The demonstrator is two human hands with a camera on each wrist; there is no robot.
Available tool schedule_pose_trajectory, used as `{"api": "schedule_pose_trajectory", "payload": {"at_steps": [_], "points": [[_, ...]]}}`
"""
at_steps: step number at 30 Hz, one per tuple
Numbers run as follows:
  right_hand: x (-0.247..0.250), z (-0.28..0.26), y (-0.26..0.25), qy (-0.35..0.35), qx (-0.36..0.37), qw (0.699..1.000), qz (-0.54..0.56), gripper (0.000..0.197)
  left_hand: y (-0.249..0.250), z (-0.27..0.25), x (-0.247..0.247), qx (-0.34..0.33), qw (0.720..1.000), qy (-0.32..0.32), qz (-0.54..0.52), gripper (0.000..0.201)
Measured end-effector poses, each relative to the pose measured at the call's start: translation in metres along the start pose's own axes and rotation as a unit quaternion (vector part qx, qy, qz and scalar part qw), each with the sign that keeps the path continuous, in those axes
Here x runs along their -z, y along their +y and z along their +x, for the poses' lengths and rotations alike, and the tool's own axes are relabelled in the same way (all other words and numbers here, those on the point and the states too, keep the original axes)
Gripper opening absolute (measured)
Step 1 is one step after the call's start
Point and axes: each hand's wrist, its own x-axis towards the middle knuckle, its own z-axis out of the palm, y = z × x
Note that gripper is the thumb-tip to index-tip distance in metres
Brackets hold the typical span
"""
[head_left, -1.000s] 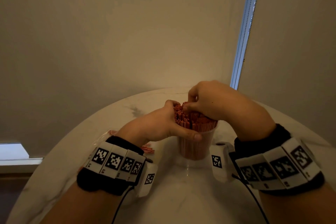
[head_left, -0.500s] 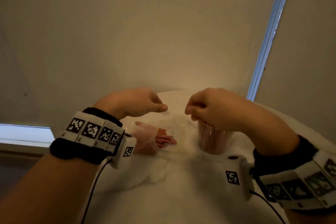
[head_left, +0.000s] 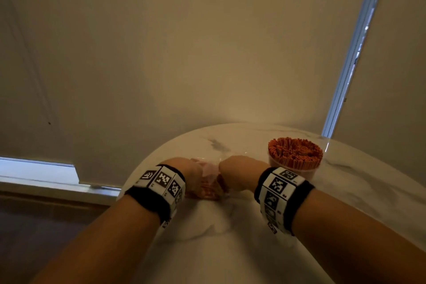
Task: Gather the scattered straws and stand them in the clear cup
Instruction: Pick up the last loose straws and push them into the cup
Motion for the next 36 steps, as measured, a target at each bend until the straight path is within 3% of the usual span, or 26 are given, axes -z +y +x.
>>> {"api": "schedule_pose_trajectory", "payload": {"at_steps": [9,13,17,21,23,24,26,27,29,31,32,34,36], "points": [[0.004,-0.007,0.004,-0.06,-0.048,0.997,-0.03,0.008,0.005,0.012,0.002,0.023,1.0,-0.006,-0.003,0.074],[0.01,-0.033,0.008,-0.085,-0.06,0.994,0.032,0.029,0.002,0.018,0.0,0.008,1.0,0.008,0.004,0.059],[0.014,-0.062,0.016,-0.066,-0.082,0.989,0.1,0.02,-0.001,0.018,0.0,0.005,1.0,0.019,0.002,0.057],[0.011,-0.084,0.033,-0.063,-0.121,0.974,0.183,0.024,0.0,0.016,0.002,0.006,1.0,0.022,-0.014,0.062],[0.01,-0.094,0.042,-0.064,-0.106,0.974,0.192,0.027,-0.001,0.014,0.007,0.018,1.0,0.002,-0.007,0.062],[0.011,-0.099,0.046,-0.062,-0.091,0.975,0.191,0.026,0.0,0.013,0.012,0.033,0.999,0.009,-0.021,0.057],[0.016,-0.108,0.051,-0.038,-0.068,0.98,0.185,0.027,0.003,0.007,0.03,0.065,0.985,0.09,-0.132,0.048],[0.018,-0.111,0.053,-0.018,-0.065,0.979,0.193,0.03,0.006,0.003,0.041,0.068,0.962,0.145,-0.223,0.052],[0.018,-0.117,0.055,0.043,-0.078,0.973,0.215,0.029,0.022,-0.002,0.062,0.046,0.869,0.203,-0.448,0.072],[0.018,-0.117,0.056,0.101,-0.074,0.965,0.229,0.024,0.047,-0.008,0.075,0.013,0.75,0.184,-0.635,0.092],[0.019,-0.116,0.057,0.121,-0.077,0.955,0.26,0.022,0.059,-0.01,0.078,-0.005,0.712,0.173,-0.681,0.094],[0.022,-0.113,0.059,0.14,-0.064,0.936,0.317,0.022,0.083,-0.008,0.078,-0.047,0.637,0.168,-0.75,0.079],[0.026,-0.107,0.059,0.166,-0.053,0.91,0.376,0.019,0.102,-0.001,0.076,-0.093,0.521,0.182,-0.828,0.048]]}}
